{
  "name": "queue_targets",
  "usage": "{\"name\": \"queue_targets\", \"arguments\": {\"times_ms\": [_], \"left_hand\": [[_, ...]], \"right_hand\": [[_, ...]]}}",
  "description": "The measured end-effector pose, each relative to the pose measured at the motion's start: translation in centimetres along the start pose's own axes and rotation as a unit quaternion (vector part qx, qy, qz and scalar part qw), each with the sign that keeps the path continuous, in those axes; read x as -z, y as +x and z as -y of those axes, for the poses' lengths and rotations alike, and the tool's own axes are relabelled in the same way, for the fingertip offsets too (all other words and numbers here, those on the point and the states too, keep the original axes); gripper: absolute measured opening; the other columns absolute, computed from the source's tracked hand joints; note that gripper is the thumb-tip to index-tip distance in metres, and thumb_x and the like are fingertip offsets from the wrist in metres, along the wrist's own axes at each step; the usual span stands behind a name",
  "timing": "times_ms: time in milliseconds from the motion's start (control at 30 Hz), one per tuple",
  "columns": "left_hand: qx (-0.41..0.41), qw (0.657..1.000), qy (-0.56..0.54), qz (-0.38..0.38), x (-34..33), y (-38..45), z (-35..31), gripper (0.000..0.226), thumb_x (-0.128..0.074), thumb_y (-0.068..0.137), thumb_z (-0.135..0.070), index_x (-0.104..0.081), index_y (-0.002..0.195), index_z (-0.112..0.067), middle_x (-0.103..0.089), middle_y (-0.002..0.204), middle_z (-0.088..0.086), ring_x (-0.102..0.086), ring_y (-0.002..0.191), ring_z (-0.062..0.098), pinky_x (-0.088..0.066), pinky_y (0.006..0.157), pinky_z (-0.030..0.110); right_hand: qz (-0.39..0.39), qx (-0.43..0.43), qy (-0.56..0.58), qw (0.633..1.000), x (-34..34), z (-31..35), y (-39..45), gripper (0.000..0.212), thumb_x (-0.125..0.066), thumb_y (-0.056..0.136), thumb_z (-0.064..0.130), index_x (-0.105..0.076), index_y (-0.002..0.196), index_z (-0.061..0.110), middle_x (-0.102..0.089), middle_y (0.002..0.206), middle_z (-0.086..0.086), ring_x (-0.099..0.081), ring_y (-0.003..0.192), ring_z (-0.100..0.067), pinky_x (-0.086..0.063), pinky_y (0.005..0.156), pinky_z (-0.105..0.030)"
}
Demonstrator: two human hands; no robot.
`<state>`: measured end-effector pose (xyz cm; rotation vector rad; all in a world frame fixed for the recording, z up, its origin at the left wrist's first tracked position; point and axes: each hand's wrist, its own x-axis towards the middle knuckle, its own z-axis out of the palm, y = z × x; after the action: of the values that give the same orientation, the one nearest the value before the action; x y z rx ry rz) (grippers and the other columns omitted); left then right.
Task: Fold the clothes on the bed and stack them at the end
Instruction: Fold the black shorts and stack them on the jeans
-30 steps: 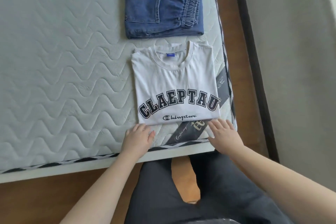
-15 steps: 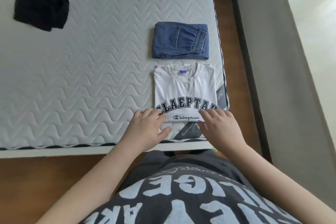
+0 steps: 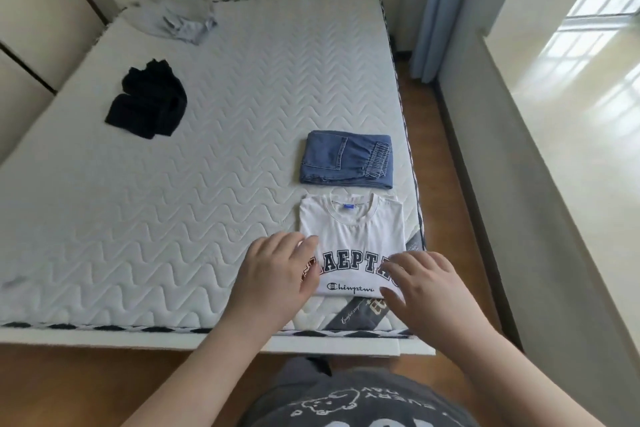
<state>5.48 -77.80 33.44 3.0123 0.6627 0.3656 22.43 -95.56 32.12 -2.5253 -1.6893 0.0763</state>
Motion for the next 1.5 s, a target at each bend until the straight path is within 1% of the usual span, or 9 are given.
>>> {"name": "queue_targets", "arguments": {"times_ms": [200, 367, 500, 833, 900, 1000, 1133, 1367, 1500], "left_hand": [[0.079, 0.996, 0.021, 0.032, 2.6, -2.6, -3.9, 0.042, -0.043, 0.089, -0.042, -0.067, 0.114, -0.018, -0.066, 0.108, -0.001, -0.064, 0.100, 0.022, -0.053, 0.082, 0.041], [0.138, 0.989, 0.048, 0.022, 6.8, -5.7, -2.8, 0.044, -0.043, 0.088, -0.044, -0.069, 0.113, -0.018, -0.067, 0.108, -0.002, -0.065, 0.099, 0.021, -0.053, 0.081, 0.040], [0.197, 0.978, 0.066, 0.005, 10.8, -9.6, -0.8, 0.045, -0.042, 0.089, -0.044, -0.068, 0.117, -0.020, -0.067, 0.110, -0.003, -0.065, 0.101, 0.020, -0.052, 0.083, 0.039], [0.356, 0.925, 0.123, -0.051, 18.8, -27.6, 7.8, 0.042, -0.042, 0.093, -0.042, -0.066, 0.119, -0.020, -0.064, 0.114, -0.003, -0.063, 0.106, 0.020, -0.052, 0.085, 0.040], [0.385, 0.912, 0.137, -0.042, 19.7, -32.7, 9.2, 0.043, -0.041, 0.093, -0.042, -0.066, 0.120, -0.019, -0.062, 0.116, -0.002, -0.061, 0.109, 0.020, -0.049, 0.090, 0.041], [0.433, 0.886, 0.164, -0.026, 21.2, -40.3, 10.7, 0.046, -0.040, 0.094, -0.042, -0.067, 0.121, -0.017, -0.062, 0.120, 0.002, -0.059, 0.113, 0.022, -0.048, 0.095, 0.042], [0.496, 0.850, 0.177, -0.010, 23.1, -48.1, 11.9, 0.043, -0.047, 0.095, -0.042, -0.067, 0.124, -0.017, -0.060, 0.132, 0.009, -0.056, 0.124, 0.029, -0.048, 0.098, 0.046], [0.560, 0.807, 0.187, -0.013, 23.1, -54.9, 15.3, 0.049, -0.049, 0.090, -0.049, -0.064, 0.128, -0.021, -0.059, 0.135, 0.008, -0.057, 0.123, 0.028, -0.047, 0.098, 0.046], [0.565, 0.800, 0.199, -0.016, 22.0, -55.9, 19.0, 0.048, -0.047, 0.095, -0.049, -0.057, 0.134, -0.022, -0.055, 0.137, 0.006, -0.051, 0.126, 0.026, -0.046, 0.100, 0.045]], "right_hand": [[-0.019, 0.058, 0.011, 0.998, 3.3, 0.7, 0.0, 0.030, -0.084, 0.072, 0.033, -0.075, 0.097, 0.019, -0.072, 0.093, 0.004, -0.070, 0.087, -0.022, -0.056, 0.080, -0.036], [-0.022, 0.102, 0.038, 0.994, 4.8, 4.0, 0.6, 0.025, -0.077, 0.080, 0.033, -0.073, 0.100, 0.019, -0.071, 0.098, 0.004, -0.069, 0.090, -0.023, -0.055, 0.080, -0.037], [-0.033, 0.162, 0.046, 0.985, 5.1, 8.7, 1.3, 0.025, -0.079, 0.078, 0.033, -0.074, 0.098, 0.020, -0.072, 0.095, 0.005, -0.069, 0.087, -0.022, -0.056, 0.078, -0.036], [-0.087, 0.337, 0.062, 0.935, 5.5, 27.7, 1.2, 0.029, -0.083, 0.074, 0.033, -0.074, 0.098, 0.019, -0.072, 0.094, 0.005, -0.070, 0.083, -0.021, -0.057, 0.074, -0.035], [-0.098, 0.362, 0.072, 0.924, 5.3, 33.1, 0.3, 0.022, -0.073, 0.083, 0.035, -0.074, 0.098, 0.019, -0.072, 0.094, 0.004, -0.070, 0.083, -0.022, -0.057, 0.075, -0.037], [-0.102, 0.402, 0.097, 0.905, 4.7, 41.3, -2.0, 0.038, -0.045, 0.095, 0.044, -0.074, 0.097, 0.019, -0.071, 0.093, 0.003, -0.069, 0.085, -0.023, -0.055, 0.077, -0.039], [-0.071, 0.456, 0.104, 0.881, 4.0, 49.9, -5.4, 0.047, -0.036, 0.098, 0.049, -0.071, 0.107, 0.019, -0.069, 0.103, 0.003, -0.066, 0.095, -0.021, -0.052, 0.085, -0.038], [-0.054, 0.522, 0.128, 0.842, 2.5, 58.8, -5.9, 0.043, -0.041, 0.098, 0.047, -0.067, 0.119, 0.020, -0.065, 0.117, 0.001, -0.063, 0.106, -0.020, -0.047, 0.098, -0.040], [-0.055, 0.531, 0.129, 0.836, 0.7, 62.7, -3.2, 0.047, -0.038, 0.098, 0.048, -0.067, 0.119, 0.017, -0.065, 0.121, -0.003, -0.062, 0.110, -0.025, -0.048, 0.096, -0.042]]}}
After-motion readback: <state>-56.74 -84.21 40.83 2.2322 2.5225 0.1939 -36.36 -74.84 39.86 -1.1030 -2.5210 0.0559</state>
